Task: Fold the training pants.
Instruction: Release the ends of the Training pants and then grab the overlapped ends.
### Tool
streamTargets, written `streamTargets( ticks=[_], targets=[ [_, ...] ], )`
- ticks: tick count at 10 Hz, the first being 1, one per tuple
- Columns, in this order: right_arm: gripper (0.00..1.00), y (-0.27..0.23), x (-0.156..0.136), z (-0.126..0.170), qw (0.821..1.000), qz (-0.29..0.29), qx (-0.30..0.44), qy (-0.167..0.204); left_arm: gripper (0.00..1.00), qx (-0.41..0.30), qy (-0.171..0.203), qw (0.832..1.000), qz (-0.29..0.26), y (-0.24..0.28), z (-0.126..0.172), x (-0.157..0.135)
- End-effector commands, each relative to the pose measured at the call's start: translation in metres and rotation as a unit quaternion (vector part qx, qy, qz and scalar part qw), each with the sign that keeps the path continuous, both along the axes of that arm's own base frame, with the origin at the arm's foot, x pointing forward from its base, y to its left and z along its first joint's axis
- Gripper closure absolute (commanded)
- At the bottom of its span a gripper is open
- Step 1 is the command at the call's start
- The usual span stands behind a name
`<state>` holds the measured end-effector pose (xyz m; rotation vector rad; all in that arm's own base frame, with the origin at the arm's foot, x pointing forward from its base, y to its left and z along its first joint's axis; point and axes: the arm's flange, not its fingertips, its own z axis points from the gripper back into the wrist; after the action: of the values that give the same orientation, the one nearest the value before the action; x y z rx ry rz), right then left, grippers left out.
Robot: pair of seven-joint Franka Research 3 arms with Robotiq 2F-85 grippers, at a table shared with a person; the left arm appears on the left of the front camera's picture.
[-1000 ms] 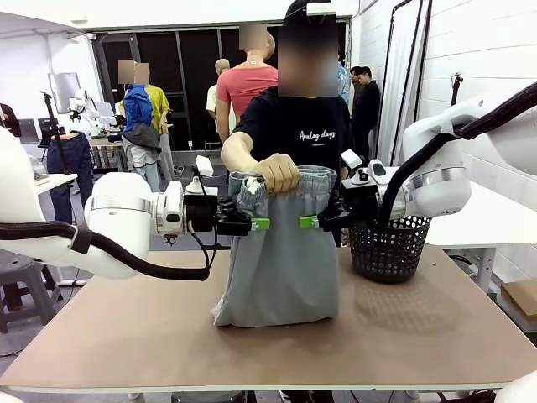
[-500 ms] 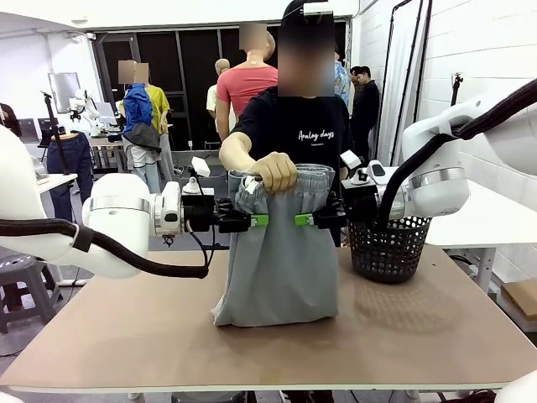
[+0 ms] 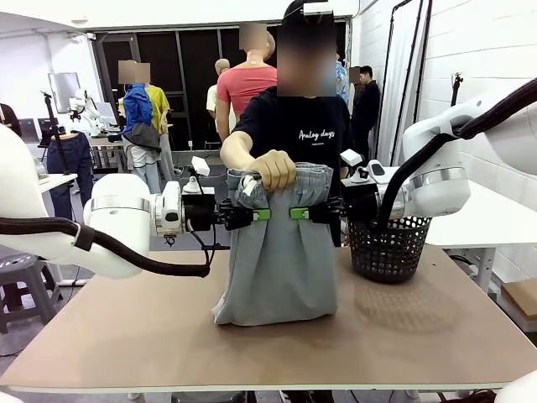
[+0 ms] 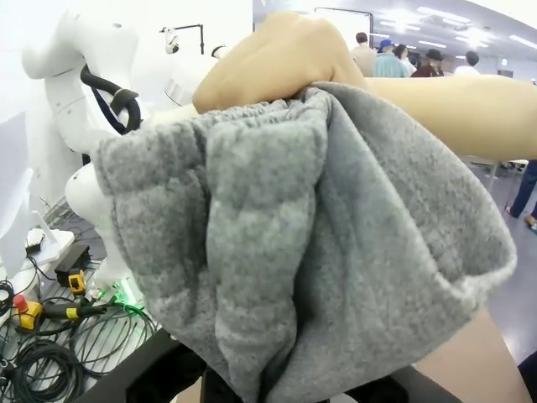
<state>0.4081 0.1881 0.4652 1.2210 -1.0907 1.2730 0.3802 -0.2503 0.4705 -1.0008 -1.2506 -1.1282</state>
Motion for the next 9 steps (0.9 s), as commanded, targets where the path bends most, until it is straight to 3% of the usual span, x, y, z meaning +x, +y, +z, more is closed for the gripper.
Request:
streamTargets(
  ticks=[1,5,6,9],
  targets=[
    [1.00,0.004,0.006,0.006,1.000,0.008,0.019,0.012,1.00,-0.002,0.000,1.000,-0.007,-0.001,0.001,0.003],
    [1.00,0.013,0.018,0.008,1.000,-0.006,-0.026,0.010,1.00,0.005,0.011,0.999,-0.030,0.003,0.000,0.011],
    [1.00,0.000,0.003,-0.002,1.000,0.003,0.001,0.007,1.00,0.000,0.002,1.000,-0.001,0.001,-0.002,0.001],
    [1.00,0.000,0.003,-0.002,1.000,0.003,0.001,0.007,1.00,0.000,0.002,1.000,-0.001,0.001,-0.002,0.001]
  ],
)
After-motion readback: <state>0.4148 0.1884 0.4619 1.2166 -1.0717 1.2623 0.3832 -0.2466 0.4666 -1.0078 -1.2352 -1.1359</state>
